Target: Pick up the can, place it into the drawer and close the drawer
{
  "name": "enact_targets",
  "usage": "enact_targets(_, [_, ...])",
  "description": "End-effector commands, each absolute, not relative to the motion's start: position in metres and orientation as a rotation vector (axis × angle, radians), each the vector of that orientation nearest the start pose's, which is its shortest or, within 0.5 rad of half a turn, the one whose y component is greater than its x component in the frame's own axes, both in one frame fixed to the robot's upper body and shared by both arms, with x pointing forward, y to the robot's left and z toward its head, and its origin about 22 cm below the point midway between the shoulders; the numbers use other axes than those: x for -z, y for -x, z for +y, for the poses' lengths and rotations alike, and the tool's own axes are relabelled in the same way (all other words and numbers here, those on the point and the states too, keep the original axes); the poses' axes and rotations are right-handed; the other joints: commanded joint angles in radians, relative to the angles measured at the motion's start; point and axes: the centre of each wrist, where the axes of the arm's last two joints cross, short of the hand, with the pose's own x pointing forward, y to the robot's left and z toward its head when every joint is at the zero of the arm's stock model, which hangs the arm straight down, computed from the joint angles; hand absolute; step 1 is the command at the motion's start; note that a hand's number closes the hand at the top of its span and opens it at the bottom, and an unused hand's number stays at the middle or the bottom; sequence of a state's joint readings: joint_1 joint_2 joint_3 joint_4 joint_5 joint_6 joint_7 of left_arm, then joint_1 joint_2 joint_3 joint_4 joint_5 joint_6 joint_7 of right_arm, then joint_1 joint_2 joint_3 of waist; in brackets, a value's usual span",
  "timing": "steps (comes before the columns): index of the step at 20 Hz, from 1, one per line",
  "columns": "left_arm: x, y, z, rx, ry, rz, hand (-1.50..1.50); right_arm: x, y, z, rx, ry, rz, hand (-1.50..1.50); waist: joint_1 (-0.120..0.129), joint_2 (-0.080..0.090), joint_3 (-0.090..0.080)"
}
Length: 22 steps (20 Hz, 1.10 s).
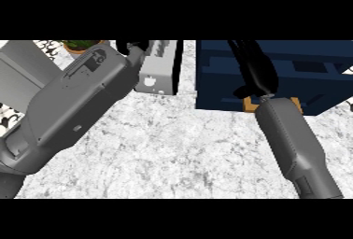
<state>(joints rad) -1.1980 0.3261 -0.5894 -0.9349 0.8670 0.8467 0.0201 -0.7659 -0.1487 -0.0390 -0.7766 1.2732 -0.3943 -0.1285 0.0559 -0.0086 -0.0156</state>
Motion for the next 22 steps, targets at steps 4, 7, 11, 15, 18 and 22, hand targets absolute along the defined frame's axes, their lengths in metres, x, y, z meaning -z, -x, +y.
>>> enact_targets(4, [-0.213, -0.403, 0.097, -0.184, -0.039, -1.716, -1.5, -0.043, -0.428, -0.197, -1.076, 1.268, -1.66, -1.5, 0.011, 0.022, 0.017])
enact_targets(7, [-0.218, -0.41, 0.103, -0.17, -0.061, -1.708, -1.5, -0.048, -0.435, -0.2, -1.058, 1.278, -1.676, -1.5, 0.008, 0.03, 0.018])
enact_targets(11, [-0.212, -0.405, 0.118, -0.182, -0.057, -1.718, -1.5, -0.044, -0.438, -0.208, -1.035, 1.339, -1.669, -1.5, 0.026, 0.035, 0.018])
enact_targets(15, [-0.236, -0.399, 0.113, -0.149, -0.031, -1.721, -1.5, -0.071, -0.452, -0.204, -1.011, 1.376, -1.702, -1.5, 0.032, 0.035, 0.018])
enact_targets(18, [-0.227, -0.395, 0.114, -0.173, -0.027, -1.707, -1.5, -0.089, -0.46, -0.195, -0.972, 1.392, -1.703, -1.5, 0.043, 0.037, 0.018])
enact_targets(22, [-0.228, -0.39, 0.114, -0.149, -0.032, -1.735, -1.5, -0.098, -0.464, -0.209, -0.986, 1.429, -1.658, -1.5, 0.054, 0.041, 0.018])
